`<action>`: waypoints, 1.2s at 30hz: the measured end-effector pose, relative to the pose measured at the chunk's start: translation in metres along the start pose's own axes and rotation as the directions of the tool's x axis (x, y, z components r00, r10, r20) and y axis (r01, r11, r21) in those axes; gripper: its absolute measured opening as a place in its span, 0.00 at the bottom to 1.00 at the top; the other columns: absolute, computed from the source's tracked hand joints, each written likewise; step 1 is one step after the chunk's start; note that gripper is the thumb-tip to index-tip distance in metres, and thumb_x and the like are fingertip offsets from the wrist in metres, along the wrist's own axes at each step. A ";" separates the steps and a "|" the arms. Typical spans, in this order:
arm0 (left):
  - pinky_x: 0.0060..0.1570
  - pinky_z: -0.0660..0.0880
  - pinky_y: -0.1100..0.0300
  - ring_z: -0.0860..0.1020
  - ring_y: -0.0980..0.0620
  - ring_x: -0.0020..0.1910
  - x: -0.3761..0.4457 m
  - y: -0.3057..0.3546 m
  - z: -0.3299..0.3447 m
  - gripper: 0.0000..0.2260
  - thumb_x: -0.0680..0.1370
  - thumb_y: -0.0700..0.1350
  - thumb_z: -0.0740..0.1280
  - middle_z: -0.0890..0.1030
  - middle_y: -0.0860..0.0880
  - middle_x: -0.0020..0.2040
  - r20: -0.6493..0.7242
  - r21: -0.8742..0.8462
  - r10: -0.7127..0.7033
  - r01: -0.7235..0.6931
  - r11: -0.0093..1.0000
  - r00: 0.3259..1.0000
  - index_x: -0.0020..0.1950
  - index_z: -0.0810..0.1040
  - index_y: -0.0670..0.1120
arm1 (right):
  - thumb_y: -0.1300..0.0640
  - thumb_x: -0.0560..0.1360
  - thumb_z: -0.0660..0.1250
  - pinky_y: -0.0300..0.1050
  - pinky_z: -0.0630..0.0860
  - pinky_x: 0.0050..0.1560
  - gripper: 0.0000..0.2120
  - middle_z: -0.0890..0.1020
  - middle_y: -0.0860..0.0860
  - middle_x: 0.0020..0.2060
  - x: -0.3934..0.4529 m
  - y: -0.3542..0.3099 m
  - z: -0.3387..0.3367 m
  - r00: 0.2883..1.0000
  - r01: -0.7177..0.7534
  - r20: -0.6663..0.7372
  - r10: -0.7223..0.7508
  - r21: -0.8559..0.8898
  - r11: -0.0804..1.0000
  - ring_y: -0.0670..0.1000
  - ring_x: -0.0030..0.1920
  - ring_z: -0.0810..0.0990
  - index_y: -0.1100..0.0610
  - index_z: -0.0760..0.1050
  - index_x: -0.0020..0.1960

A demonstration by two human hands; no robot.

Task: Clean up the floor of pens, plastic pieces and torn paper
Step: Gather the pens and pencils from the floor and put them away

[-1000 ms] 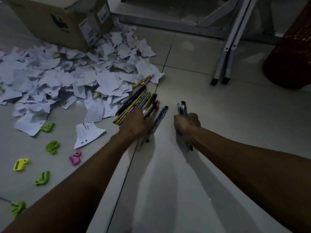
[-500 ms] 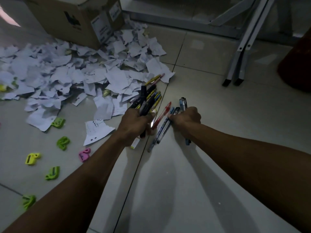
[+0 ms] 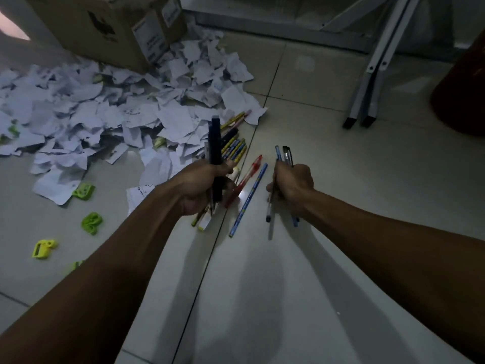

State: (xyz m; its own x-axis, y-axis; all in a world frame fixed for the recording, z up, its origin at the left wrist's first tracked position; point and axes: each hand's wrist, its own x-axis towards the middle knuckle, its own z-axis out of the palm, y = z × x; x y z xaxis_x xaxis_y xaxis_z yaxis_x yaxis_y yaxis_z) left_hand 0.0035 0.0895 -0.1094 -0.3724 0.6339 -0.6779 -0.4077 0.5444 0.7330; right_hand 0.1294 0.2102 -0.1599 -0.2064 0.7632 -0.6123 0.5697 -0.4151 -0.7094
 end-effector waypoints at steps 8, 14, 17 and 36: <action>0.42 0.80 0.52 0.81 0.43 0.41 0.034 -0.030 0.026 0.11 0.72 0.47 0.72 0.82 0.41 0.42 -0.310 0.678 0.432 -0.122 0.725 0.847 0.47 0.80 0.39 | 0.58 0.76 0.57 0.36 0.60 0.26 0.08 0.69 0.53 0.26 -0.009 0.003 -0.011 0.971 -0.218 0.166 0.171 0.331 0.918 0.50 0.21 0.65 0.57 0.69 0.39; 0.45 0.79 0.48 0.81 0.40 0.45 0.038 -0.035 0.040 0.10 0.74 0.46 0.69 0.82 0.39 0.44 -0.210 0.927 0.596 -0.035 0.373 0.775 0.47 0.80 0.39 | 0.51 0.71 0.73 0.35 0.63 0.22 0.12 0.73 0.51 0.24 -0.012 0.016 -0.016 0.990 -0.056 0.139 0.037 0.136 0.989 0.47 0.19 0.69 0.57 0.74 0.39; 0.43 0.77 0.51 0.80 0.39 0.46 0.037 -0.034 0.045 0.08 0.75 0.44 0.68 0.81 0.39 0.45 -0.146 0.970 0.589 -0.002 0.243 0.795 0.48 0.79 0.39 | 0.52 0.66 0.76 0.40 0.73 0.32 0.14 0.81 0.55 0.37 -0.009 0.021 -0.013 0.998 0.010 0.059 -0.006 -0.074 0.997 0.51 0.34 0.80 0.59 0.78 0.46; 0.26 0.74 0.62 0.76 0.51 0.27 -0.003 -0.031 -0.034 0.06 0.78 0.42 0.65 0.79 0.46 0.30 -0.393 -0.191 -0.001 -0.080 0.978 0.919 0.48 0.79 0.41 | 0.57 0.69 0.71 0.42 0.73 0.39 0.15 0.77 0.54 0.46 -0.019 -0.009 0.025 0.993 0.115 0.054 -0.101 -0.450 0.885 0.54 0.43 0.77 0.59 0.72 0.53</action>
State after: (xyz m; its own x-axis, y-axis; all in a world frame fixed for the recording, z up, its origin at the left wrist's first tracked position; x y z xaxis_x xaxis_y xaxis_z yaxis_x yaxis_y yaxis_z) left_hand -0.0113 0.0517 -0.1322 -0.6697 0.3659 -0.6462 -0.5281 0.3771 0.7608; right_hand 0.1081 0.1866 -0.1507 -0.3054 0.7737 -0.5550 0.8391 -0.0569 -0.5411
